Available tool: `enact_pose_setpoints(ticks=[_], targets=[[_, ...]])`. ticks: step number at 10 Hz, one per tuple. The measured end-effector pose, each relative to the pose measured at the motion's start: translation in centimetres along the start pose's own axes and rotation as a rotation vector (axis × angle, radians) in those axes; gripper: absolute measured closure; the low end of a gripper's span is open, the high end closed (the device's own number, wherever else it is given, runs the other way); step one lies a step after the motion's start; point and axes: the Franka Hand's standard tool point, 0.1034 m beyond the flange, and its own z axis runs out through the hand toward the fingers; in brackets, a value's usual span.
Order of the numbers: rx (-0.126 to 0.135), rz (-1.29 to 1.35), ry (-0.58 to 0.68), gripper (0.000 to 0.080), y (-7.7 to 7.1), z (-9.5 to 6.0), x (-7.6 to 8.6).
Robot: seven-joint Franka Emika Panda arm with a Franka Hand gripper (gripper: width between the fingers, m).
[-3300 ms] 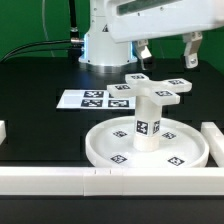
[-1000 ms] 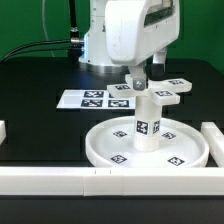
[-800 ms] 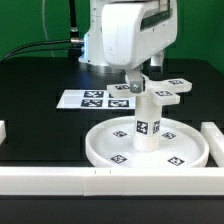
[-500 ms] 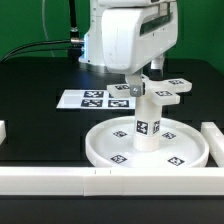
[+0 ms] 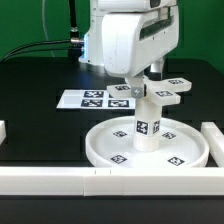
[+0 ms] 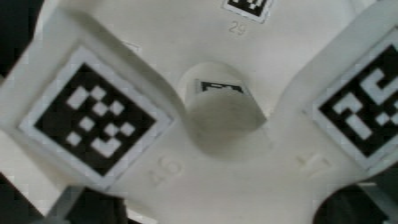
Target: Assemble round table
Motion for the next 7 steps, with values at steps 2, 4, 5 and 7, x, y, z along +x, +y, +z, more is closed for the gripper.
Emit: enact_pose_setpoints(ticks=[2,4,5,7], targets=[[0.0,0.002,0.0,0.0359,0.03,0.0,-0.04],[0.0,0.042,0.0,0.0359,0.05,0.0,-0.08],[0.0,0.099,0.001,0.0359,0.03,0.0,-0.06],[0.016,0.384,-0.007,0.0359,-0.19,0.05,-0.27]])
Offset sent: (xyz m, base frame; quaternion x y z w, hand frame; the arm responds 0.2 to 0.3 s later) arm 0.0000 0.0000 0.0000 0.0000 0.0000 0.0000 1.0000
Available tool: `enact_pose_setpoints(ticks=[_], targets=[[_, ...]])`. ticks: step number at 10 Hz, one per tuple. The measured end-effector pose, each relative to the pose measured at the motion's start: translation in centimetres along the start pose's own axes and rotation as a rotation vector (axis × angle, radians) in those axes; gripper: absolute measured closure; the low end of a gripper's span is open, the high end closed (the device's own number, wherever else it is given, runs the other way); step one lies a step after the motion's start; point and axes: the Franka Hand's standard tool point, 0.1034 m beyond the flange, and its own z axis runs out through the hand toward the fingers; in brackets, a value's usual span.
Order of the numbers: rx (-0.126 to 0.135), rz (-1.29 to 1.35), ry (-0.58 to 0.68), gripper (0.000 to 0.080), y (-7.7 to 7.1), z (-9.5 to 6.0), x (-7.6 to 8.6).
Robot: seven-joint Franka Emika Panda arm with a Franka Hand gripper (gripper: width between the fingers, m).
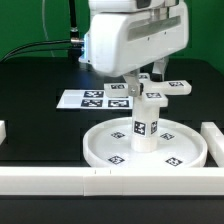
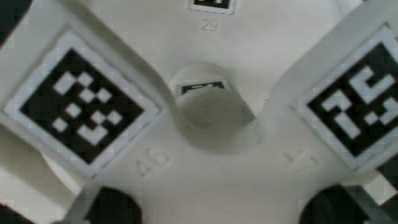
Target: Assemble round table
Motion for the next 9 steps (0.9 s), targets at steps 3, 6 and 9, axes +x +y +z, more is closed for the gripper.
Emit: enact_pose_setpoints(ticks=[3,6,9], targets=[[0.004,0.384,0.011,0.0357,-0.79,0.07,0.45],[0.006,0.743,0.01,0.0357,-0.78,0.06,0.47],[0.007,0.921,0.01,0.0357,-0.74,0.06,0.45]])
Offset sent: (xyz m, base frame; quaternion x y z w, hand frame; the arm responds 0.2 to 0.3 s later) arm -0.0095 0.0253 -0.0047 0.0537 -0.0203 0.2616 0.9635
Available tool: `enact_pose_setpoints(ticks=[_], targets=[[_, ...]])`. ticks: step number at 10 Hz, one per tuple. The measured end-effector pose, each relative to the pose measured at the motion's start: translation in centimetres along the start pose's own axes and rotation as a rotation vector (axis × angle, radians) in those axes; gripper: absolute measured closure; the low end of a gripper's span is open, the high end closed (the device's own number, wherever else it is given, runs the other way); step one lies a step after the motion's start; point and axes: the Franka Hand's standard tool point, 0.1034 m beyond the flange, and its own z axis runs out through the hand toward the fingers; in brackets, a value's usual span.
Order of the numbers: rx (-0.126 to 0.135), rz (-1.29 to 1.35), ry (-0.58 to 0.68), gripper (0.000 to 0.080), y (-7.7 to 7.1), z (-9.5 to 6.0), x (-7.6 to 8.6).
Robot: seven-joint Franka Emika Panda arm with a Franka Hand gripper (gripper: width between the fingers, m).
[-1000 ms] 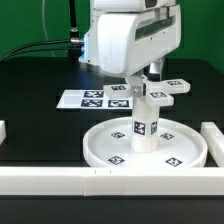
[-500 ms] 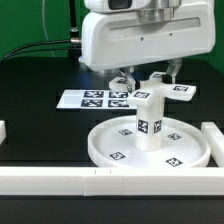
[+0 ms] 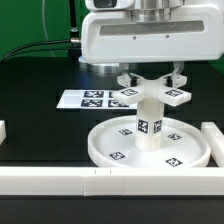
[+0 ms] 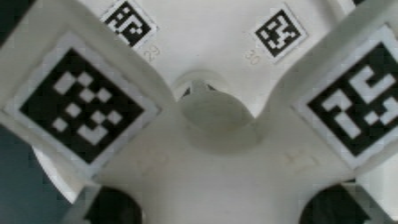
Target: Assemble round table
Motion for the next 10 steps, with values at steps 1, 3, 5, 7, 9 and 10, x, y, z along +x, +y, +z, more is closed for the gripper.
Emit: enact_pose_setpoints(ticks=[1,3,5,7,9,10], targets=[[0.0,0.037,0.0,0.0357,-0.01,0.0,0.0],[0.022,0.246,0.011,0.0357,0.07,0.01,0.02],[0.046,0.499,0.02,0.0357,0.02,0.0,0.17],[0.053,0.692,0.028,0.0357,-0.04,-0.01,0.29],[0.056,0.783,0.027,0.0357,-0.03,-0.03,0.33],[0.058,0.813,0.025,0.0357,-0.02,-0.02,0.34]])
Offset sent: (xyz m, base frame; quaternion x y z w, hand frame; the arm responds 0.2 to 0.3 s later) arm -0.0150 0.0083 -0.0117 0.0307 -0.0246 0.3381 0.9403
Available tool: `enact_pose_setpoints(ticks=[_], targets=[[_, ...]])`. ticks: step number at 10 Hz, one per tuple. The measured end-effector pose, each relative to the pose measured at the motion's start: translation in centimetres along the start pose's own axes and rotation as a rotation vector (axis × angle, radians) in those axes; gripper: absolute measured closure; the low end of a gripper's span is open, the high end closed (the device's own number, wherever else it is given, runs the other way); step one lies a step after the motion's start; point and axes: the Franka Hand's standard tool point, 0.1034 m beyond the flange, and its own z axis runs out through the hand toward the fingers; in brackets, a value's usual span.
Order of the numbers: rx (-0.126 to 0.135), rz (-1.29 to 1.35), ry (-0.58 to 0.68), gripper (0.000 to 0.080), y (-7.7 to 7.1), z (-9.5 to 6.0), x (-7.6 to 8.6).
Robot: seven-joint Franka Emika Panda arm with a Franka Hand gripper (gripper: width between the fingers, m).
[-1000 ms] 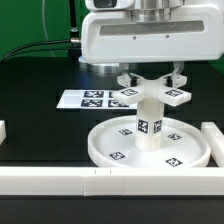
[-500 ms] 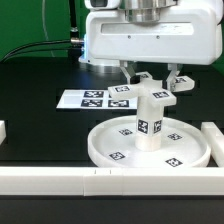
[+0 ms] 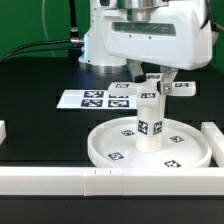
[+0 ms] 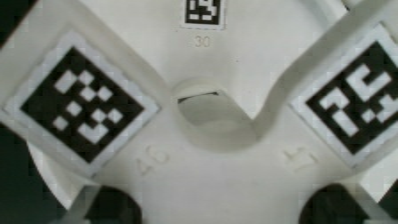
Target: Assemble round table
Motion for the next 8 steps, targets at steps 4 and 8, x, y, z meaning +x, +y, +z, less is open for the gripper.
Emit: enact_pose_setpoints(ticks=[4,8], targets=[[0.03,0.353,-0.023,0.0357,0.04,0.05,0.07],[0.077,0.756,-0.037,0.0357,-0.13,0.07,0.12]])
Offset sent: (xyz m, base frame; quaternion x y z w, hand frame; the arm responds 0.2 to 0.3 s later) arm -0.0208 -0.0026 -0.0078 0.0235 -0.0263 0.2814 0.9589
